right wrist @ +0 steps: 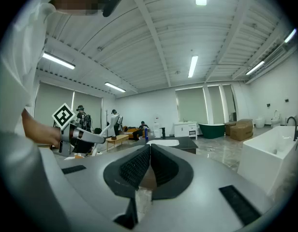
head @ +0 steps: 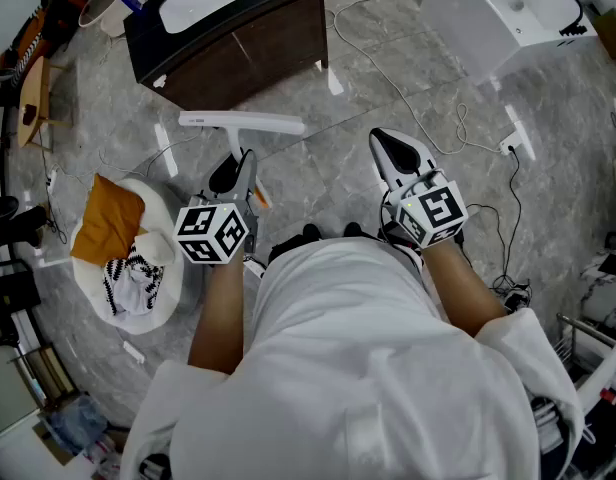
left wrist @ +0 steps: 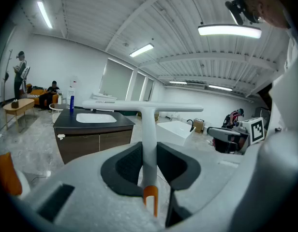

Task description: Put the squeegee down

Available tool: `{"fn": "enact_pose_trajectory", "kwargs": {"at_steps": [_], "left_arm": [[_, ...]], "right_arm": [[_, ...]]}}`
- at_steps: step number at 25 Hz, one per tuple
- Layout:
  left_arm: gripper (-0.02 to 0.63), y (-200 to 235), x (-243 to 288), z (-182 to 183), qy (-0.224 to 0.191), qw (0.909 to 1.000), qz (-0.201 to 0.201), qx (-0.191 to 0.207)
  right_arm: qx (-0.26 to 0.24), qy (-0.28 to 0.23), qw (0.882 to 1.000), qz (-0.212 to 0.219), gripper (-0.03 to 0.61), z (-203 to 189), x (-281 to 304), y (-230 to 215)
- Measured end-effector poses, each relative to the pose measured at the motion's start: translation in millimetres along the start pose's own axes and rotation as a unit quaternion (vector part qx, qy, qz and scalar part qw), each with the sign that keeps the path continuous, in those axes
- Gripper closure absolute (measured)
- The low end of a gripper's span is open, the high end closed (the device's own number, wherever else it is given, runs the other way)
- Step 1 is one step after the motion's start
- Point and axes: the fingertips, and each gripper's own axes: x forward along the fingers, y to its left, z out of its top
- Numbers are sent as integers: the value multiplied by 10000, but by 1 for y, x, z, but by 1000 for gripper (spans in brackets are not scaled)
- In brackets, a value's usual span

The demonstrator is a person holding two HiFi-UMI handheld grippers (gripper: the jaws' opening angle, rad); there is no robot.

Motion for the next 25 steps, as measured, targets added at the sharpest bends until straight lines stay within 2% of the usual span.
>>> {"fn": "enact_pose_trajectory", "kwargs": {"at_steps": [7, 11, 25], "left_arm": [[520, -21, 3, -6, 73, 10000, -31, -3], [520, -24, 8, -11, 135, 9999, -37, -57], [520, -39, 27, -29, 361, 9988, 284, -177]], "right_arm": [[240, 6, 9996, -117, 561, -10, -22, -11], [454, -195, 9988, -20, 560, -12, -29, -12], [809, -136, 9962, 285, 560, -34, -42, -36]]}}
